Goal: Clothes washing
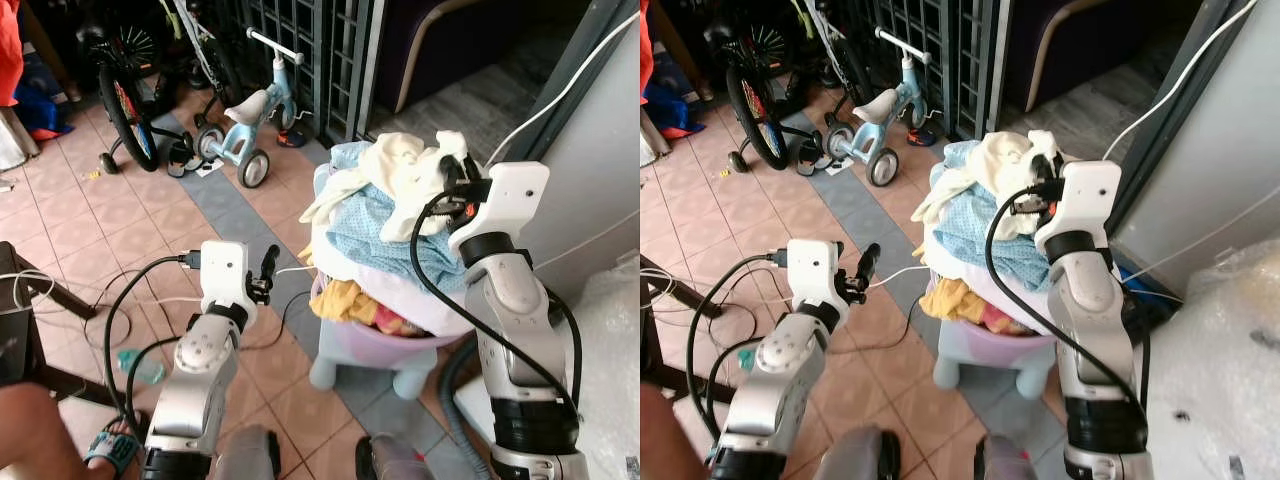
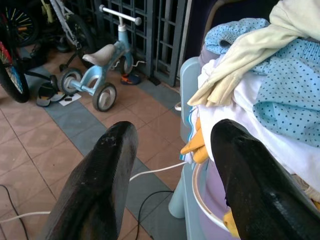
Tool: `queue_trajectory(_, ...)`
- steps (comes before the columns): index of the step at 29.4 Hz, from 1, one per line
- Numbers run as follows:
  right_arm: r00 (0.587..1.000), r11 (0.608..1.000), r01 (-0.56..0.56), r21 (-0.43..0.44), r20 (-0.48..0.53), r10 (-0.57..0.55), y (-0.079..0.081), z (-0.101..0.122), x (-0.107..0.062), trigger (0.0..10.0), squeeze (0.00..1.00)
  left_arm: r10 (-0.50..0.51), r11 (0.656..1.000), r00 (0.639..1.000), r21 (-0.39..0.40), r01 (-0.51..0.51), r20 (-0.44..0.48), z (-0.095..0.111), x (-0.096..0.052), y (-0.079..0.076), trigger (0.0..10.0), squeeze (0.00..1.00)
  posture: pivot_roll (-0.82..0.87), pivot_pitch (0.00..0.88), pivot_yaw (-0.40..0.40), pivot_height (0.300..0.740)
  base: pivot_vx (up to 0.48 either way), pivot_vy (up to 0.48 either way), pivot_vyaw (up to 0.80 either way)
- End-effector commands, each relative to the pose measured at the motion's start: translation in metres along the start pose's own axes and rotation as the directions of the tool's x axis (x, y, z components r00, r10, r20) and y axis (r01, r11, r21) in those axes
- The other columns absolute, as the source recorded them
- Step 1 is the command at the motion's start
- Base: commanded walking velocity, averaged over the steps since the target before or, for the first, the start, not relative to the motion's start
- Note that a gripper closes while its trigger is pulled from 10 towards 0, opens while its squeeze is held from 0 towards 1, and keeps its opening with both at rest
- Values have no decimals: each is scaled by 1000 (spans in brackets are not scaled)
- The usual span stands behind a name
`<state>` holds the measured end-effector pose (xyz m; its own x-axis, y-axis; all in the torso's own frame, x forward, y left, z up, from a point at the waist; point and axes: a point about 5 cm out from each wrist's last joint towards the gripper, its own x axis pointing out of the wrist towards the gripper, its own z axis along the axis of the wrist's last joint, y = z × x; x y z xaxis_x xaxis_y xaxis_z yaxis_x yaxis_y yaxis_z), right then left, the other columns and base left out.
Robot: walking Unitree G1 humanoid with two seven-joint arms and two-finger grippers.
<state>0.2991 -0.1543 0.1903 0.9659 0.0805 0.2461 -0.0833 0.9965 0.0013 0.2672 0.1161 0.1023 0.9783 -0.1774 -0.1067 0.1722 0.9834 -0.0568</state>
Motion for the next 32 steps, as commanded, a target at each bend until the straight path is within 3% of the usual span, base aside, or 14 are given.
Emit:
queue_trajectory(1, 1000, 1000, 7, 1, -8, -7, 1, -1, 0, 10000, 0, -2, 1000, 1000, 3, 2, -8, -3, -2, 0, 10000, 0, -28, 64, 22, 740, -454, 0, 0)
queue_trajectory(11, 999, 1000, 6, -27, -36, -7, 1, -8, -1, 10000, 0, -8, 1000, 1000, 7, 8, -15, -4, -2, -3, 10000, 0, -28, 66, 20, 740, -271, 0, 0)
queue_trajectory(21, 998, 998, 53, -28, -33, -54, -3, -8, -6, 10000, 0, -70, 997, 996, -11, 71, 55, 10, 4, -1, 10000, 0, -46, 77, 50, 740, 0, 0, -800)
queue_trajectory(32, 994, 989, 108, -99, 40, -104, -16, 8, 7, 10000, 0, -84, 996, 995, -27, 86, 56, 6, 1, -3, 10000, 0, -43, 75, 45, 740, 204, 0, -800)
